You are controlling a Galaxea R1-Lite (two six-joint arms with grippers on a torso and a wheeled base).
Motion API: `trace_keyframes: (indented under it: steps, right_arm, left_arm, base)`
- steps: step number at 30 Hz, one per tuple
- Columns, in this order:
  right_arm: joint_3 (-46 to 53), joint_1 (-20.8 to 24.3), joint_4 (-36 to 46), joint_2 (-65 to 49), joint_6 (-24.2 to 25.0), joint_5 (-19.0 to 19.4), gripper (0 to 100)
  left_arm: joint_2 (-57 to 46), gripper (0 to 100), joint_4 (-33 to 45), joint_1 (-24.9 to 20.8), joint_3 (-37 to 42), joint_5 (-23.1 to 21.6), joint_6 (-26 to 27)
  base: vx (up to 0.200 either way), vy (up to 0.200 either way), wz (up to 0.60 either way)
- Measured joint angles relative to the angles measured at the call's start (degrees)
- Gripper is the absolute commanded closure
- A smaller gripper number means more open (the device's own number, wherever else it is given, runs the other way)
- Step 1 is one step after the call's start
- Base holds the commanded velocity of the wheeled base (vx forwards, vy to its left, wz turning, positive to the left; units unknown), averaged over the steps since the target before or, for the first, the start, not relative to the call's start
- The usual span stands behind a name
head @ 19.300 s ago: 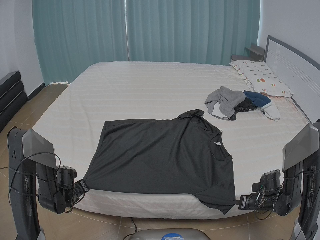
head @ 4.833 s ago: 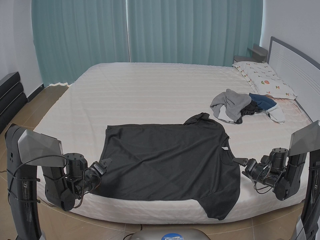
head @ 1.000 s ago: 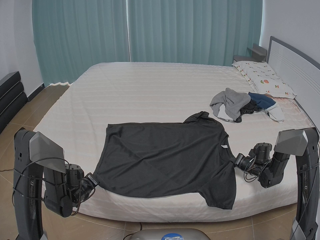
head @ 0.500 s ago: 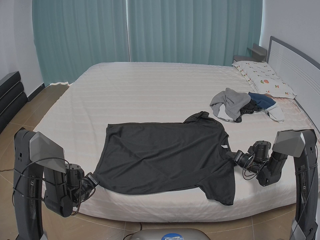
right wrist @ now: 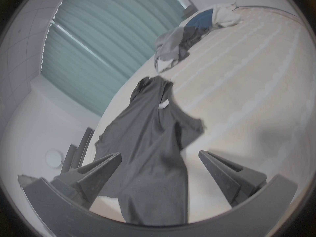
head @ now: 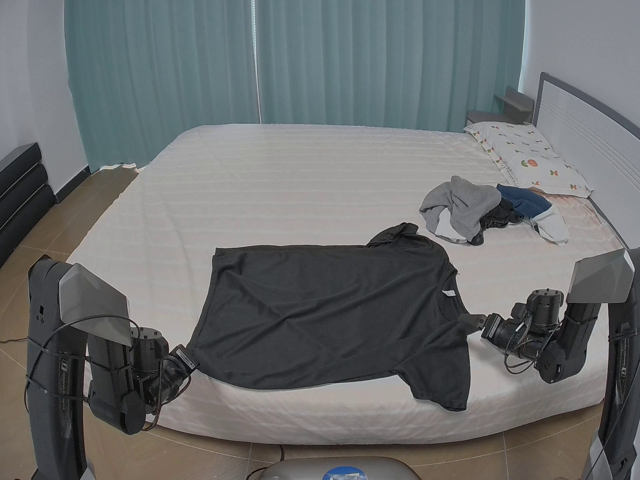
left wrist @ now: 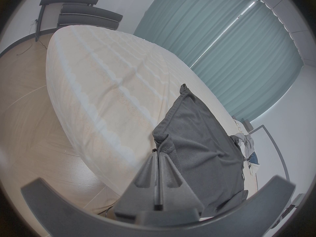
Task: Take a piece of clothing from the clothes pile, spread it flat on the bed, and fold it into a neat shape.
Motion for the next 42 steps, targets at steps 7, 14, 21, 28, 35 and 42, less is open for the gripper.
trace_keyframes:
  steps: [7, 14, 21, 28, 35, 42]
  right_arm:
    - [6.7, 1.0, 0.4, -1.3, -4.8, 4.7, 0]
    - [8.4, 1.9, 0.5, -0.8, -6.3, 5.1, 0]
    - [8.6, 2.4, 0.3, -0.3, -7.6, 5.1, 0]
    - [8.6, 2.9, -1.1, 1.1, -9.7, 4.7, 0]
    - [8.1, 3.8, -1.2, 2.0, -10.0, 4.4, 0]
    - [8.2, 4.0, -0.6, 2.4, -12.3, 1.1, 100]
  left_arm:
    - [0.0, 100, 0.0, 0.0, 0.0, -0.1, 0.0]
    - [0.0, 100, 0.0, 0.0, 0.0, -0.1, 0.0]
    - [0.0, 100, 0.0, 0.0, 0.0, -0.1, 0.1]
    - [0.1, 100, 0.0, 0.0, 0.0, -0.1, 0.0]
    - [0.1, 100, 0.0, 0.0, -0.1, -0.1, 0.0]
    - [0.1, 100, 0.0, 0.0, -0.1, -0.2, 0.0]
  base:
    - [0.0, 0.0, 0.0]
    - [0.0, 0.0, 0.0]
    - [0.0, 0.0, 0.0]
    - [0.0, 0.0, 0.0]
    - [0.0, 0.0, 0.0]
    - [0.0, 0.0, 0.0]
